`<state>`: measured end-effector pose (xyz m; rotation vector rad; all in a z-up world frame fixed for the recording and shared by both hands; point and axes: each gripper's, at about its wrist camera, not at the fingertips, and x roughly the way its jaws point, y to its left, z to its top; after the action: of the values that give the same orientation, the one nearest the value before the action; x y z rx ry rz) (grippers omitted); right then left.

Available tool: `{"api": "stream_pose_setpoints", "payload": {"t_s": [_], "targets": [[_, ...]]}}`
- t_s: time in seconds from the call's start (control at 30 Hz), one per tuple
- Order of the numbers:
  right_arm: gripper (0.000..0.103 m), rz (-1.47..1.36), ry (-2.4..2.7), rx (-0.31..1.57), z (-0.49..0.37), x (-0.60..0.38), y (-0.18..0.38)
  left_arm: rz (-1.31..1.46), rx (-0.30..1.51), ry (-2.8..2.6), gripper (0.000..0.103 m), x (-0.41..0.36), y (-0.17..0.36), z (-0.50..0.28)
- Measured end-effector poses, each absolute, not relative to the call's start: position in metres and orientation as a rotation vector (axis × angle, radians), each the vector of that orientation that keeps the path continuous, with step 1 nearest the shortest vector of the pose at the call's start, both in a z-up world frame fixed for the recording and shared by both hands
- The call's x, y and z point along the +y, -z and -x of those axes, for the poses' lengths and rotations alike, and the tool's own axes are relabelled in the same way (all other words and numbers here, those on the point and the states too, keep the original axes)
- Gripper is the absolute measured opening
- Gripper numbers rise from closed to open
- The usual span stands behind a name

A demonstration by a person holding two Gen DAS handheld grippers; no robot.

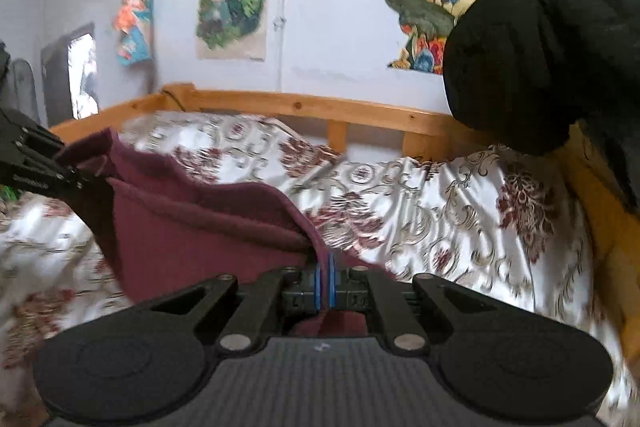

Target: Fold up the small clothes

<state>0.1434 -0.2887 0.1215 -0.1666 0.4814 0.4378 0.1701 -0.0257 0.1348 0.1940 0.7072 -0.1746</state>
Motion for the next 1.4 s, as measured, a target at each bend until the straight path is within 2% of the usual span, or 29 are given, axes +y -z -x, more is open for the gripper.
{"api": "stream_pose_setpoints", "payload": {"t_s": [0.17,0.4,0.5,0.57,0.6,0.63,0.67,0.7,0.73,0.77,0.87,0.93,1.1,1.2,1.23,1.27,1.33,1.4], "targets": [[0.005,0.158,-0.419,0.578,-0.223,-0.287,-0.088,-0.144,0.738,0.164,0.015,-0.014,-0.109,-0.256],[0.005,0.069,-0.408,0.705,-0.299,-0.280,-0.020,-0.067,0.842,0.161,0.017,0.002,-0.049,-0.324],[0.006,0.032,-0.414,0.740,-0.314,-0.278,0.003,-0.032,0.896,0.148,0.022,0.012,-0.024,-0.344],[0.010,0.023,-0.415,0.747,-0.318,-0.278,0.012,-0.007,0.919,0.142,0.033,0.018,-0.012,-0.351],[0.017,0.016,-0.417,0.749,-0.320,-0.280,0.017,-0.001,0.921,0.141,0.037,0.021,-0.009,-0.353],[0.033,0.011,-0.416,0.752,-0.319,-0.282,0.019,0.003,0.916,0.144,0.047,0.024,-0.006,-0.354],[0.043,0.004,-0.416,0.751,-0.319,-0.285,0.019,0.006,0.901,0.154,0.062,0.027,-0.005,-0.352],[0.065,-0.011,-0.417,0.746,-0.317,-0.289,0.020,0.004,0.885,0.163,0.070,0.030,-0.004,-0.349],[0.079,-0.030,-0.422,0.737,-0.315,-0.295,0.019,-0.004,0.870,0.167,0.084,0.033,-0.004,-0.346],[0.082,-0.062,-0.433,0.726,-0.312,-0.303,0.018,-0.018,0.852,0.162,0.088,0.037,-0.005,-0.341],[0.096,-0.143,-0.410,0.696,-0.306,-0.322,0.011,-0.022,0.826,0.152,0.092,0.049,-0.009,-0.327],[0.101,-0.174,-0.385,0.681,-0.295,-0.329,0.005,-0.012,0.798,0.134,0.092,0.056,-0.012,-0.312],[0.102,-0.056,-0.378,0.609,-0.237,-0.311,0.002,-0.054,0.745,0.155,0.092,0.048,-0.010,-0.266],[0.102,0.065,-0.280,0.522,-0.204,-0.291,0.016,-0.186,0.762,0.174,0.085,0.024,0.002,-0.249],[0.100,0.097,-0.281,0.503,-0.199,-0.286,0.020,-0.241,0.775,0.160,0.076,0.016,0.007,-0.246],[0.098,0.128,-0.288,0.492,-0.198,-0.281,0.024,-0.291,0.790,0.146,0.063,0.009,0.013,-0.245],[0.089,0.181,-0.309,0.500,-0.203,-0.270,0.030,-0.327,0.819,0.144,0.050,0.001,0.020,-0.245],[0.085,0.196,-0.317,0.479,-0.210,-0.263,0.032,-0.324,0.835,0.149,0.046,-0.002,0.025,-0.248]]}}
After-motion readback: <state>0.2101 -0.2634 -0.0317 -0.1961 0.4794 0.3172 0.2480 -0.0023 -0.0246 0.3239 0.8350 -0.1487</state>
